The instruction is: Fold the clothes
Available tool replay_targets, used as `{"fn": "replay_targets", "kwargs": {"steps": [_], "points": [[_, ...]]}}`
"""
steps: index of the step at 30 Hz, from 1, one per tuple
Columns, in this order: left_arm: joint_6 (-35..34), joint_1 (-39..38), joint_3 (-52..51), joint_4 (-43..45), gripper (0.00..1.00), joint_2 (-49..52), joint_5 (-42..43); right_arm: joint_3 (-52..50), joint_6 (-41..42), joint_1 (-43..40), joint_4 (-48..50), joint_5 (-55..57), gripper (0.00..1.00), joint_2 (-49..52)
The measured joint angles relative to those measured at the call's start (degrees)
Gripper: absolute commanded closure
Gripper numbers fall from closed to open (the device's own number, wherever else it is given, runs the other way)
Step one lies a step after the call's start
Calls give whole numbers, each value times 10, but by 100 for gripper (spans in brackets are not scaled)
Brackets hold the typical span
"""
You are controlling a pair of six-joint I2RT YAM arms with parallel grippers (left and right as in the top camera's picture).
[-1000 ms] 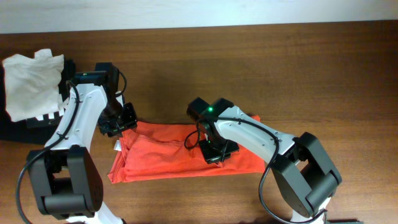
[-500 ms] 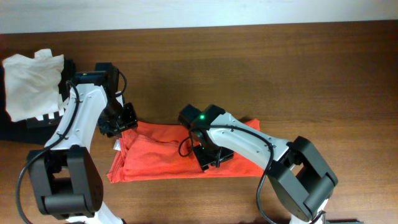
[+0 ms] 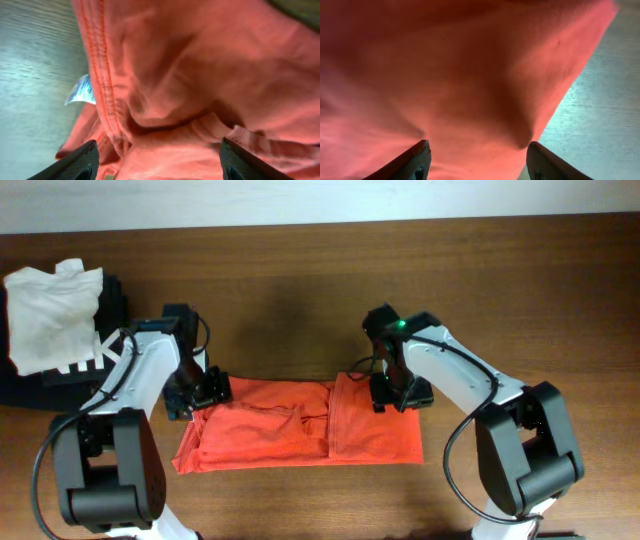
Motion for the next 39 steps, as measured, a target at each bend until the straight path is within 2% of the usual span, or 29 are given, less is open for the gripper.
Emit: {"fn": "replay_targets", "kwargs": {"steps": [6, 13, 19, 24, 26, 27, 32, 34, 38, 39], "points": [[41, 0, -60, 66, 23, 0, 12, -68, -5, 0, 44, 2, 34, 0], [56, 0, -64, 55, 23, 0, -56, -69, -7, 0, 45, 2, 33, 0], [61, 0, -53, 58, 22, -9, -67, -69, -8, 0, 45, 2, 33, -1], [63, 0, -95, 134, 24, -10, -68, -69, -8, 0, 45, 2, 33, -1], [64, 1, -116, 158, 37, -26, -67, -69, -9, 0, 45, 2, 33, -1], [66, 1, -123, 166, 50, -30, -64, -69, -9, 0, 45, 2, 33, -1], [66, -1, -130, 174, 93, -32, -31, -69, -8, 0, 45, 2, 33, -1], [68, -1, -130, 174, 99, -32, -23, -69, -8, 0, 45, 2, 32, -1], [68, -1, -130, 171, 100, -34, -24, -69, -8, 0, 45, 2, 32, -1], [64, -1, -128, 167, 85, -34, -31, -69, -9, 0, 45, 2, 32, -1]]}}
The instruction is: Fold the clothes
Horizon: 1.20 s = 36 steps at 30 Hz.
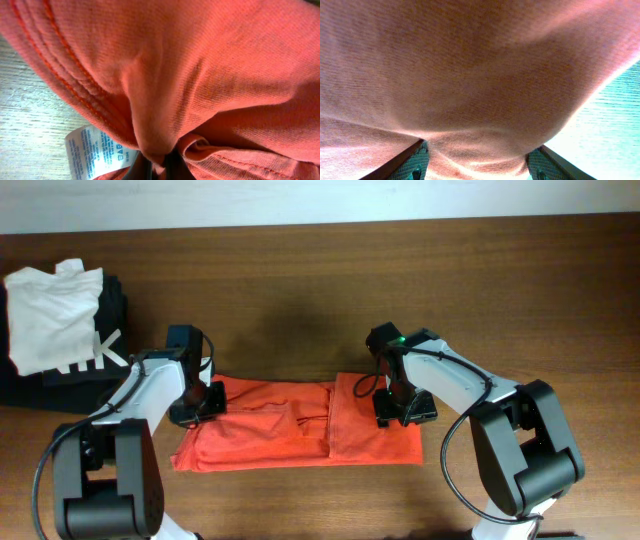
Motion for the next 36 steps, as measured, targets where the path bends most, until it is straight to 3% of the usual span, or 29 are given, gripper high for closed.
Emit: {"fn": "replay_targets", "kwargs": {"steps": [1, 2, 8, 12, 21, 26, 32, 35, 36], "points": [[-4, 0, 2, -8, 41, 0, -14, 0, 0, 0, 0, 0, 32, 0], [-10, 0, 4, -13, 40, 0, -26, 0, 0, 0, 0, 0, 32, 0], [-13, 4, 51, -86, 37, 3, -66, 0, 0, 0, 0, 0, 32, 0], [-13, 4, 63, -88, 36, -40, -68, 0, 0, 0, 0, 0, 32, 0], [-13, 5, -5, -17, 34, -41, -68, 0, 0, 0, -2, 0, 32, 0], [-13, 50, -10, -7, 34, -41, -67, 0, 0, 0, -2, 0, 32, 0], [7, 57, -10, 5, 35, -27, -11, 0, 0, 0, -2, 0, 32, 0], [11, 57, -9, 5, 39, -2, 6, 0, 0, 0, -2, 0, 32, 0], [12, 59, -7, 3, 61, 1, 11, 0, 0, 0, -2, 0, 32, 0]]}}
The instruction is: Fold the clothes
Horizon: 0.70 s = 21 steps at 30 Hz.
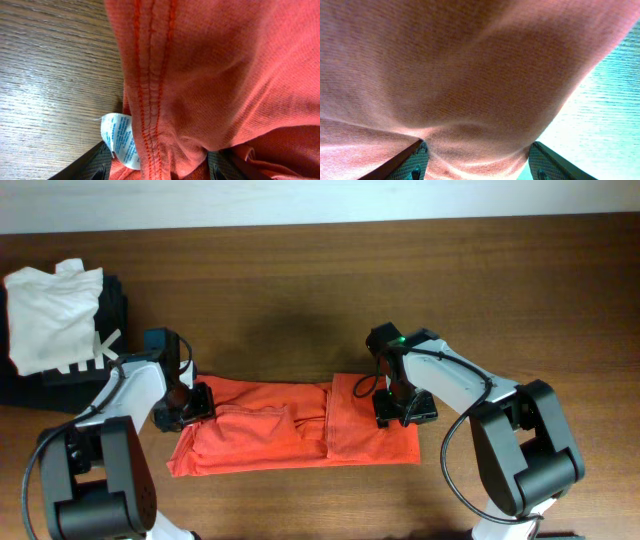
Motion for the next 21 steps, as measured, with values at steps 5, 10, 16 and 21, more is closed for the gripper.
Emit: {"fn": "replay_targets", "kwargs": {"steps": [5, 10, 16, 21], "points": [[5, -3, 4, -5, 96, 7, 35, 0, 0, 0, 0, 0, 32, 0], [7, -3, 5, -7, 100, 7, 38, 0, 0, 0, 0, 0, 32, 0], [0, -3, 27, -52, 100, 19, 7, 0, 0, -2, -4, 0, 31, 0], [-24, 0, 131, -136, 100, 29, -81, 86, -10, -42, -82, 0, 28, -3]]}}
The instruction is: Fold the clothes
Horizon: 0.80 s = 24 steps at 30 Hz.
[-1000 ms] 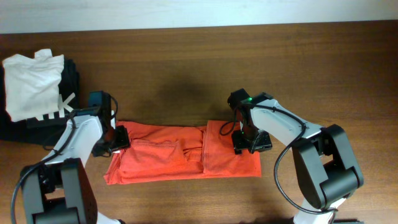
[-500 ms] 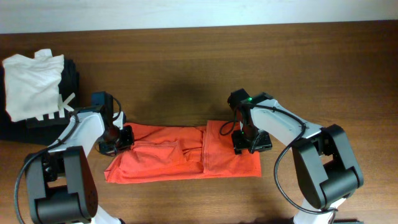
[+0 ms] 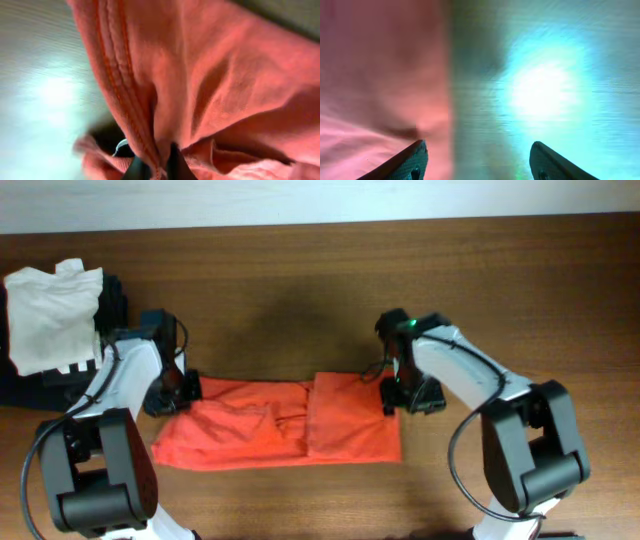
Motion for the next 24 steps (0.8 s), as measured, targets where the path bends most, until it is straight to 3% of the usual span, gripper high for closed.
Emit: {"fn": "replay_targets", "kwargs": {"steps": [3, 8, 17, 24], "points": [[-14, 14, 108, -66, 100, 1, -53, 90, -28, -51, -32, 0, 27, -10], [-26, -19, 223, -166, 100, 1, -59, 97, -55, -130, -47, 0, 27, -13], [-150, -299, 236, -162, 100, 2, -7, 96, -73, -153, -52, 0, 27, -13], [-193, -368, 236, -141, 100, 41, 32, 96, -84, -153, -56, 0, 26, -13]]}}
